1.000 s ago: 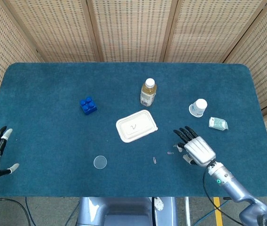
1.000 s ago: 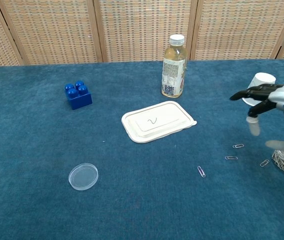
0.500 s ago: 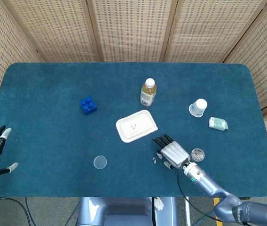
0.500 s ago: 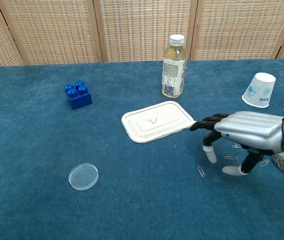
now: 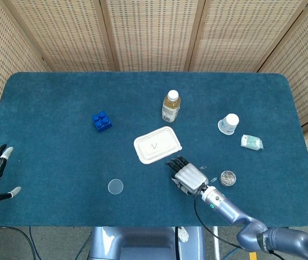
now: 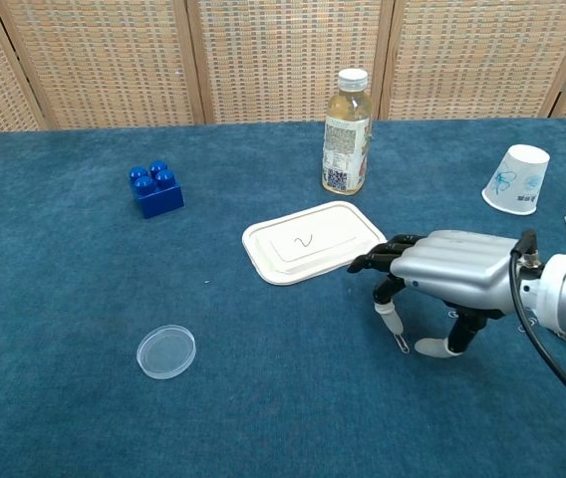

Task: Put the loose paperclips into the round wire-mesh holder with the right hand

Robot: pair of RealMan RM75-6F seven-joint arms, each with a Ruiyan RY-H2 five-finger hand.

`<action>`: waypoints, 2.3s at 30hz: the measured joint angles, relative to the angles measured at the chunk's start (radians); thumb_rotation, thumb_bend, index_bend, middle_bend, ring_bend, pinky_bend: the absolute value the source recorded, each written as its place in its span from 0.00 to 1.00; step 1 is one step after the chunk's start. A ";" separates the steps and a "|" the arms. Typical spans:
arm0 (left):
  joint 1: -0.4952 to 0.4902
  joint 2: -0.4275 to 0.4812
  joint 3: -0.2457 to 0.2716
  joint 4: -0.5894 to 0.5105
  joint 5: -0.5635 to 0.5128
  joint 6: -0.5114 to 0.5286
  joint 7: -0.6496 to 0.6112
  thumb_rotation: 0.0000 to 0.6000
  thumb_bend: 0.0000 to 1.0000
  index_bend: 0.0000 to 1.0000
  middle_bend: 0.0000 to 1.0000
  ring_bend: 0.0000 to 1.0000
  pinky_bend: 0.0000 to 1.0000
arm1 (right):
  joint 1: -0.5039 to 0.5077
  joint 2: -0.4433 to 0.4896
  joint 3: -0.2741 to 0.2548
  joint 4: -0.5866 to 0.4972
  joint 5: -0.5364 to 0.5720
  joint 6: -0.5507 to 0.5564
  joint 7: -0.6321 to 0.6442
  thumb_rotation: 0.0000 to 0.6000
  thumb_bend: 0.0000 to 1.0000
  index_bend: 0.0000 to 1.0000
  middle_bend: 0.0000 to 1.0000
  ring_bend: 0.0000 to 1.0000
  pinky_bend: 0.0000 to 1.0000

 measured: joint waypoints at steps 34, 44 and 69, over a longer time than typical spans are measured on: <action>-0.002 0.004 0.000 0.002 0.000 0.000 -0.010 1.00 0.00 0.00 0.00 0.00 0.00 | 0.055 0.000 -0.023 -0.026 0.146 -0.045 -0.227 1.00 0.31 0.49 0.06 0.00 0.01; -0.002 0.004 0.000 0.000 0.001 0.001 -0.010 1.00 0.00 0.00 0.00 0.00 0.00 | 0.059 -0.013 -0.033 -0.018 0.121 -0.043 -0.163 1.00 0.31 0.49 0.06 0.00 0.01; -0.004 0.009 -0.001 -0.001 0.001 -0.001 -0.022 1.00 0.00 0.00 0.00 0.00 0.00 | 0.064 -0.073 -0.048 0.065 0.018 -0.008 -0.037 1.00 0.45 0.52 0.06 0.00 0.01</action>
